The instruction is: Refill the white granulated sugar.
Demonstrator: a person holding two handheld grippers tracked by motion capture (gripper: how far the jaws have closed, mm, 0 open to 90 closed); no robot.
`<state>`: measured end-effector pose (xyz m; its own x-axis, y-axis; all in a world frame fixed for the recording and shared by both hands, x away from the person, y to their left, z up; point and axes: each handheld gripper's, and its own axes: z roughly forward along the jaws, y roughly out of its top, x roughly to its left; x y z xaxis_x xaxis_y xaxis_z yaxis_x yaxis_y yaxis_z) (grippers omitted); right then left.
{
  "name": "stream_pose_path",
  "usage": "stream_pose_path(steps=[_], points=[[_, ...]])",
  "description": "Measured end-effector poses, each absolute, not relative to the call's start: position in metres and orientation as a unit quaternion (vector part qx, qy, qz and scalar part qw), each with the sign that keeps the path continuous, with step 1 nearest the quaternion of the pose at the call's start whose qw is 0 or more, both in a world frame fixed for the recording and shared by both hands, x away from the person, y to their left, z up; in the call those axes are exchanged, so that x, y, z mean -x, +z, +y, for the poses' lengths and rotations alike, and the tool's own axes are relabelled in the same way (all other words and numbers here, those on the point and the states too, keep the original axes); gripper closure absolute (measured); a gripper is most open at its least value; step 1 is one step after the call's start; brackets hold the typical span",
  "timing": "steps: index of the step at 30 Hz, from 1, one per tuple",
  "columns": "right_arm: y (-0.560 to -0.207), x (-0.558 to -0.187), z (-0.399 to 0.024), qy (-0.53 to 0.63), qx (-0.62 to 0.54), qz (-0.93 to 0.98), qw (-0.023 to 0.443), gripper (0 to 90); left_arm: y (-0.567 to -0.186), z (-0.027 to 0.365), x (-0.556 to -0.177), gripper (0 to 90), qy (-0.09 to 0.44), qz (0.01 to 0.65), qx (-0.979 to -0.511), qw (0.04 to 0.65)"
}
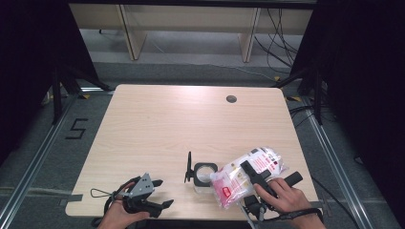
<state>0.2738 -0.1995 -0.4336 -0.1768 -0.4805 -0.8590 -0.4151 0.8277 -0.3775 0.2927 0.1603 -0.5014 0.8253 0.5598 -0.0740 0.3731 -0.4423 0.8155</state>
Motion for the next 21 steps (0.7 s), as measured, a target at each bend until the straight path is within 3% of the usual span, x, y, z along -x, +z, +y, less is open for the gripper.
stream_pose_path(steps=[21], points=[[-0.4331, -0.2738, -0.2011, -0.029, 0.290, 0.768, 0.570, 53.1, -0.4999, 0.1607, -0.2929, 22.7, 0.115, 0.274, -0.844, 0.446]])
